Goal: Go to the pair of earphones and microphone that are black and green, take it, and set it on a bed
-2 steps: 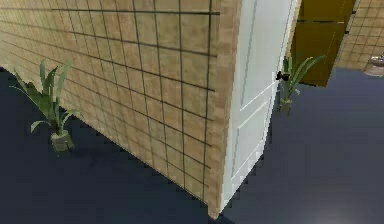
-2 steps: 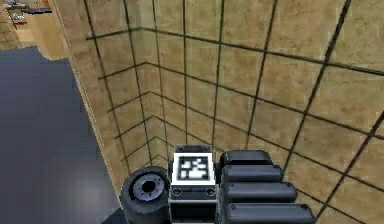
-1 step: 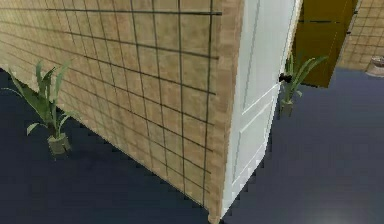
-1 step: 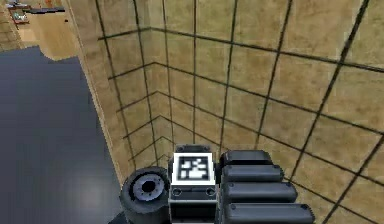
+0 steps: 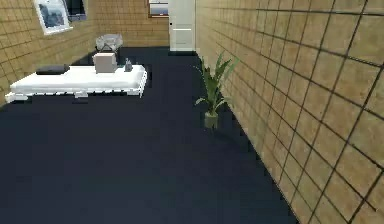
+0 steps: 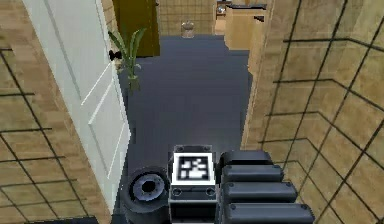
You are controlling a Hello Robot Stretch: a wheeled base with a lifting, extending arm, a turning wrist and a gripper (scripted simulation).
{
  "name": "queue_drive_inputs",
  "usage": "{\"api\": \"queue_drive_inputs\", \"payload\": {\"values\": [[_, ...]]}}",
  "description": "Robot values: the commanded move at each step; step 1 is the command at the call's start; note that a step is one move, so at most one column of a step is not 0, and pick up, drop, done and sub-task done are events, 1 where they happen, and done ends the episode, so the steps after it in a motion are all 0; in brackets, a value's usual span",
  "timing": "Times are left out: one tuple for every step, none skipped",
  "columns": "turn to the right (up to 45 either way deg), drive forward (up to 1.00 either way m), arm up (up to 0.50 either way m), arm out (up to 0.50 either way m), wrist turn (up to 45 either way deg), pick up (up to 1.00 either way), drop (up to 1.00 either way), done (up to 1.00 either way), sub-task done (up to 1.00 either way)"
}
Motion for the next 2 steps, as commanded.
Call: {"api": "queue_drive_inputs", "payload": {"values": [[-36.0, 0.0, 0.0, 0.0, 0.0, 0.0, 0.0, 0.0, 0.0], [0.0, 1.0, 0.0, 0.0, 0.0, 0.0, 0.0, 0.0, 0.0]]}}
